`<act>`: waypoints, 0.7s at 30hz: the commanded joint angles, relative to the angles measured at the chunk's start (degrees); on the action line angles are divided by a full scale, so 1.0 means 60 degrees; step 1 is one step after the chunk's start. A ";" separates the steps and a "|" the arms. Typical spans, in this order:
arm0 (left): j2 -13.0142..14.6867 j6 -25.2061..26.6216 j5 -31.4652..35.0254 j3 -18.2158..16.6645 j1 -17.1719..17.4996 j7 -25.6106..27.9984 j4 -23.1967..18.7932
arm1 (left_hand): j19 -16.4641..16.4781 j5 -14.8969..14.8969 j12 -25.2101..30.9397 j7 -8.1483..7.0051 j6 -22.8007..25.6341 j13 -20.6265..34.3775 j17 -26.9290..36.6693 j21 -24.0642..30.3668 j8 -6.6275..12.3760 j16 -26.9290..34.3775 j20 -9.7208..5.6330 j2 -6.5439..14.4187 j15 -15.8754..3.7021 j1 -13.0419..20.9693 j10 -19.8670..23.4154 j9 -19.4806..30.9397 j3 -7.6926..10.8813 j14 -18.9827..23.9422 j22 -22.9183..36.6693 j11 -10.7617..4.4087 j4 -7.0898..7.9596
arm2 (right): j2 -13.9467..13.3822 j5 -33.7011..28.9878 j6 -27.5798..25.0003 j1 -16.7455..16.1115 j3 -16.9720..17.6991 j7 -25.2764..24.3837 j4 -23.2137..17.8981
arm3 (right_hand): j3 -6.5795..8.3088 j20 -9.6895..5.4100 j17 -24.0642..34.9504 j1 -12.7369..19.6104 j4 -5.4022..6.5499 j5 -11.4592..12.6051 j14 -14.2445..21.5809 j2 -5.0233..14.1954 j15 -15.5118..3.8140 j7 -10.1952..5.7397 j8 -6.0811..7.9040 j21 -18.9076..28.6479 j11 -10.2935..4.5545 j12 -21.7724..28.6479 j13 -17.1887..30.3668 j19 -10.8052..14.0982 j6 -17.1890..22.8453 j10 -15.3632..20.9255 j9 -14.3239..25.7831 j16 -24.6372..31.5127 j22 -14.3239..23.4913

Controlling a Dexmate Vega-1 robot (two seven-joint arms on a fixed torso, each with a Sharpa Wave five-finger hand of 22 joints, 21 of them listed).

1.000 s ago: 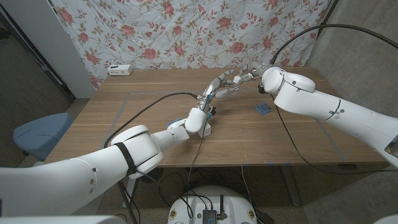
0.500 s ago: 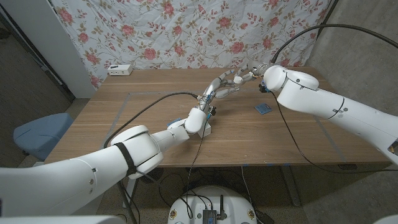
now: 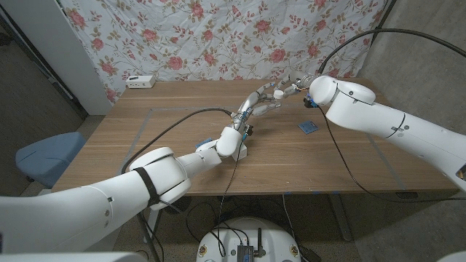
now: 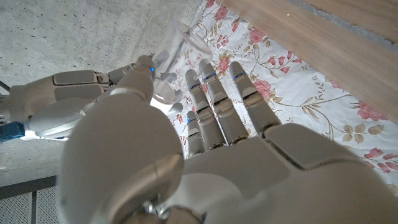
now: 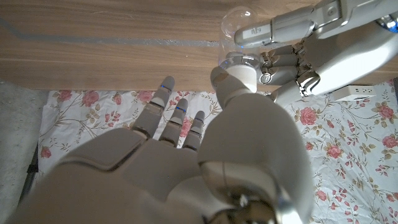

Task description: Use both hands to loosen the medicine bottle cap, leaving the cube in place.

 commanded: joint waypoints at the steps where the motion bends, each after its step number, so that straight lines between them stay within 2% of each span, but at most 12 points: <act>1: 0.0015 -0.0023 0.0024 -0.0024 0.0020 0.0008 -0.0013 | -0.0022 0.0033 0.0052 -0.0078 0.0018 0.0027 0.0026 -0.0031 -0.0035 -0.0006 -0.0003 0.0083 -0.0803 0.0047 0.0382 0.0015 0.0093 0.0066 0.0049 -0.0381 0.0003 | -0.0001 -0.0027 -0.0177 -0.0060 0.0052 -0.0019 -0.0103 | 0.0026 -0.0022 0.0061 0.0171 0.0079 0.0013 -0.0069 -0.0061 0.0027 0.0010 -0.0290 0.0061 0.0056 0.0000 0.0026 -0.0050 -0.0464 -0.0098 -0.0055 0.0041 0.0042; 11: 0.0015 -0.0019 0.0032 -0.0032 0.0027 0.0007 -0.0016 | -0.0037 0.0035 0.0056 -0.0074 0.0007 0.0029 0.0023 -0.0031 -0.0033 -0.0011 -0.0005 0.0087 -0.0811 0.0052 0.0382 0.0015 0.0118 0.0054 0.0050 -0.0440 -0.0005 | -0.0072 0.0017 -0.0346 -0.0039 0.0069 -0.0033 -0.0226 | -0.0083 -0.0002 0.0082 0.0259 0.0106 -0.0047 -0.0126 -0.0192 0.0103 0.0009 -0.0720 0.0084 0.0153 -0.0009 0.0028 -0.0076 -0.1201 -0.0259 -0.0141 0.0065 0.0040; 17: 0.0015 -0.0019 0.0049 -0.0031 0.0029 0.0023 -0.0020 | -0.0038 0.0032 0.0056 -0.0074 0.0010 0.0030 0.0027 -0.0029 -0.0029 -0.0003 -0.0009 0.0078 -0.0801 0.0048 0.0379 0.0015 0.0117 0.0064 0.0050 -0.0399 -0.0009 | -0.0111 0.0056 -0.0378 0.0047 0.0016 0.0042 -0.0253 | -0.0149 0.0024 0.0084 0.0285 0.0119 -0.0066 -0.0203 -0.0249 0.0201 0.0006 -0.0891 0.0068 0.0159 -0.0023 0.0028 -0.0151 -0.1536 -0.0365 -0.0172 0.0050 0.0038; 21: 0.0012 -0.0017 0.0044 -0.0039 0.0034 0.0021 -0.0022 | -0.0037 0.0033 0.0057 -0.0087 0.0017 0.0030 0.0025 -0.0026 -0.0025 -0.0006 -0.0010 0.0076 -0.0812 0.0057 0.0377 0.0015 0.0127 0.0057 0.0050 -0.0456 -0.0017 | -0.0162 0.0100 -0.0488 0.0147 -0.0011 0.0141 -0.0318 | -0.0285 0.0080 0.0069 0.0239 0.0146 -0.0108 -0.0250 -0.0388 0.0281 0.0004 -0.1042 0.0080 0.0298 -0.0024 0.0028 -0.0154 -0.1909 -0.0470 -0.0202 0.0039 0.0035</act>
